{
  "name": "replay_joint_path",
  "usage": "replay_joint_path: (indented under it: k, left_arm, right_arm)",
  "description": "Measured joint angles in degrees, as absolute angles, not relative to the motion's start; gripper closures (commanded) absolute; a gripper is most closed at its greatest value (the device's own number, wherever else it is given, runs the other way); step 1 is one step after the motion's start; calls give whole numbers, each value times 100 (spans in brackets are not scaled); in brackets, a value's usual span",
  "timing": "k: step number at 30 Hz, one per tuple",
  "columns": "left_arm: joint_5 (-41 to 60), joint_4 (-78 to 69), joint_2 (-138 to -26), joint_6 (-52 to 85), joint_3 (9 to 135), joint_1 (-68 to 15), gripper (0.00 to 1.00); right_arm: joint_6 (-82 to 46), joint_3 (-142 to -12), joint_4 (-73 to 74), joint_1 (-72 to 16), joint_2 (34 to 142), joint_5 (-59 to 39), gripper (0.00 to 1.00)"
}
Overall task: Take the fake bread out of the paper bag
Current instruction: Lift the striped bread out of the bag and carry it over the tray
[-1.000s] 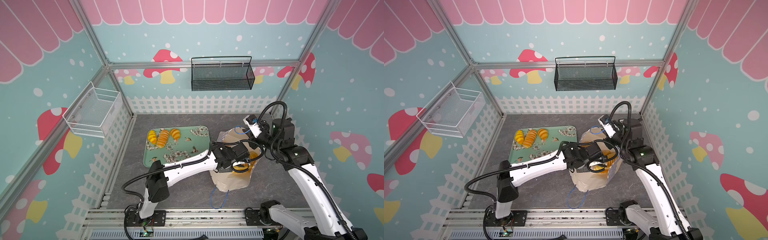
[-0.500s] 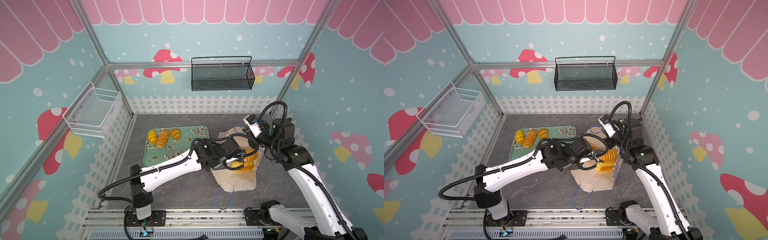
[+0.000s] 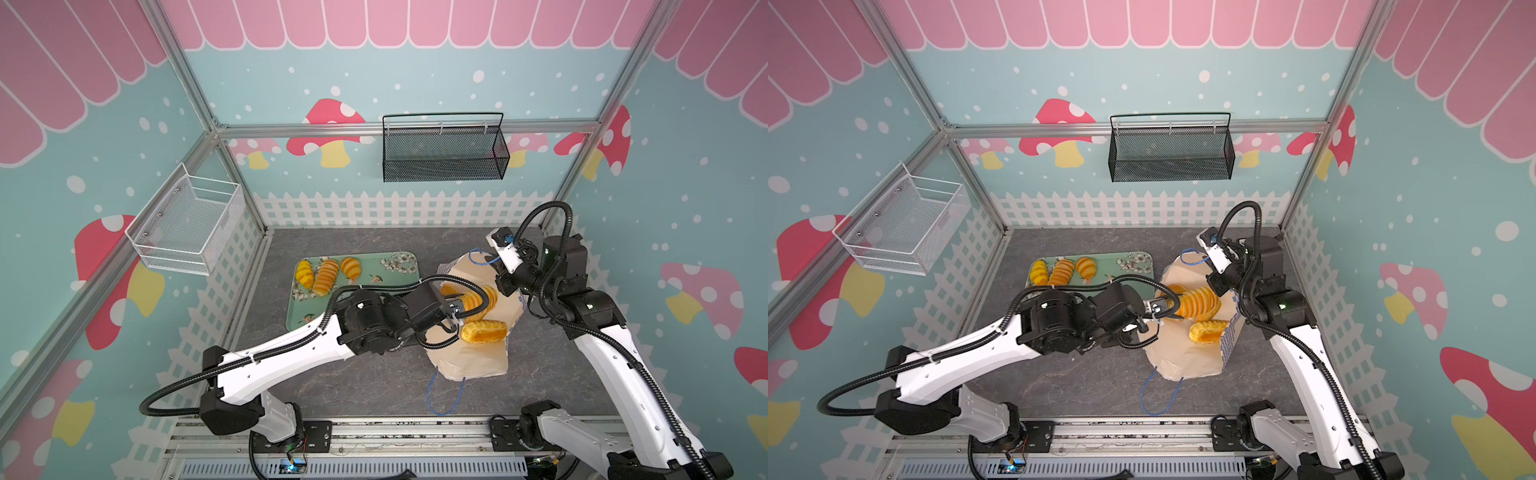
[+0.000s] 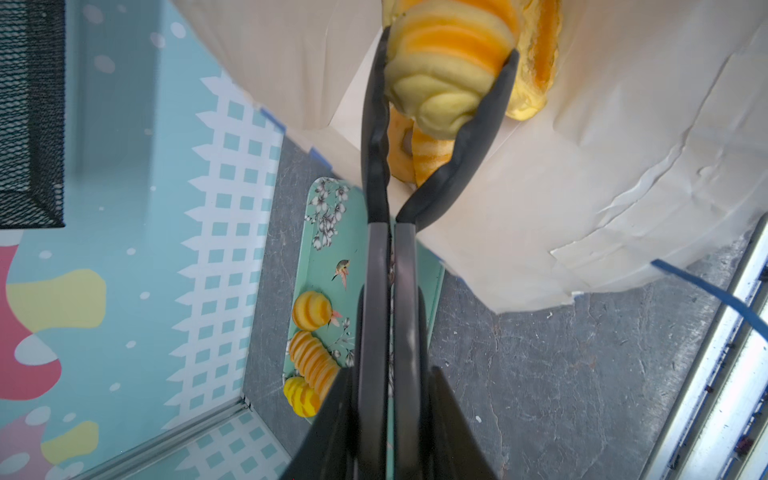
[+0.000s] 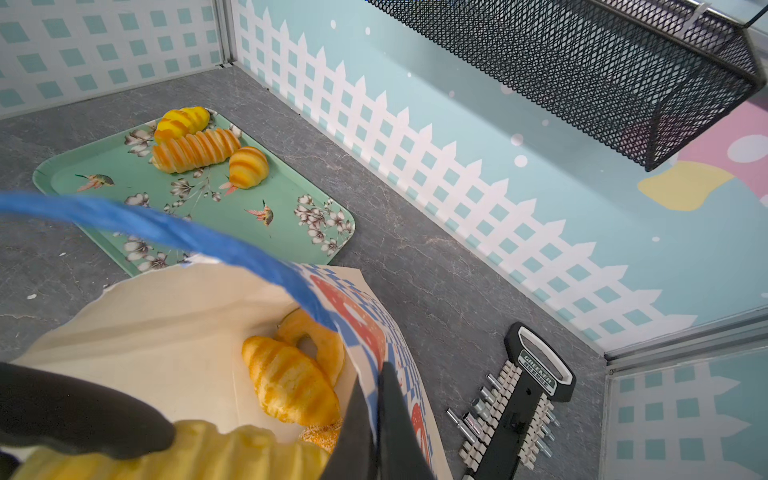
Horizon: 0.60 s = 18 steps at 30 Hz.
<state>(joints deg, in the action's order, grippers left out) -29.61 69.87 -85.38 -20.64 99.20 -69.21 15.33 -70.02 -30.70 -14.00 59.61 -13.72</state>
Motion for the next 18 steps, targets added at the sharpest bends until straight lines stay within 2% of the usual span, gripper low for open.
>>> replay_joint_path:
  k: [18]
  left_arm:
    - [-3199,6652,-6049,-1367,8779,-6949,100]
  right_arm:
    - [1468,-7002,-2899,-1400,6200,-1223,100]
